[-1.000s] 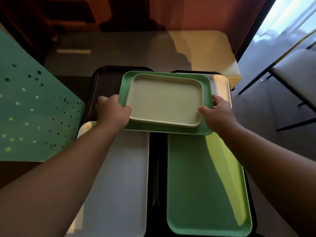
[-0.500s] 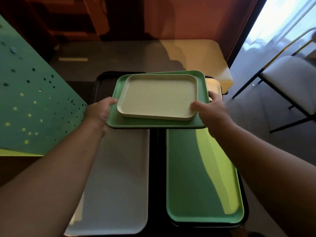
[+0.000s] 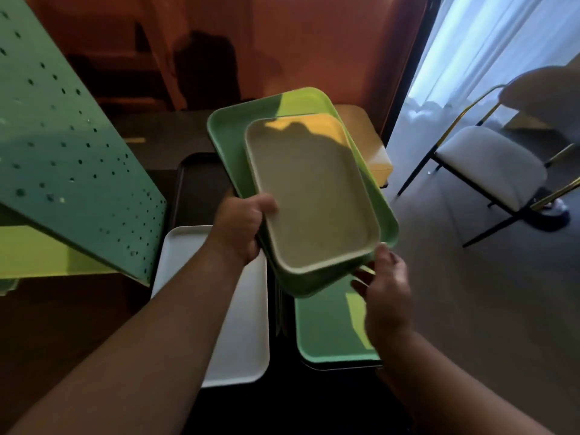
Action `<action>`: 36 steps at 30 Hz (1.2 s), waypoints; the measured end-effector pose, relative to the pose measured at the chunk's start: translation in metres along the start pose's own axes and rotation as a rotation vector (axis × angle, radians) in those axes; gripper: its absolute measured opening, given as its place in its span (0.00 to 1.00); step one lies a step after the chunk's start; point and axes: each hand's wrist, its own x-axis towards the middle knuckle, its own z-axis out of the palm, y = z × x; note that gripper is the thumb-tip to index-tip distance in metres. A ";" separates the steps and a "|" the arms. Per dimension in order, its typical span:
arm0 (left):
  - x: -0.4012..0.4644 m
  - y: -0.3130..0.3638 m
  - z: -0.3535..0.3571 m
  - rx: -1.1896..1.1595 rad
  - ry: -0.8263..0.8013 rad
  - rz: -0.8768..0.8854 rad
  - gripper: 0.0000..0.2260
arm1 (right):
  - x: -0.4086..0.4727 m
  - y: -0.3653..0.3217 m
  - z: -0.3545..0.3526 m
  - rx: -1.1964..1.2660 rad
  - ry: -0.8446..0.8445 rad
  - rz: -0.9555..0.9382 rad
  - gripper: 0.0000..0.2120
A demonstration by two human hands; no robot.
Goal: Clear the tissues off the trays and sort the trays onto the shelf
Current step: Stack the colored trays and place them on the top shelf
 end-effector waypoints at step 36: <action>-0.005 -0.165 0.027 1.479 0.262 -0.110 0.17 | 0.119 -0.023 -0.154 -0.199 -0.191 0.226 0.11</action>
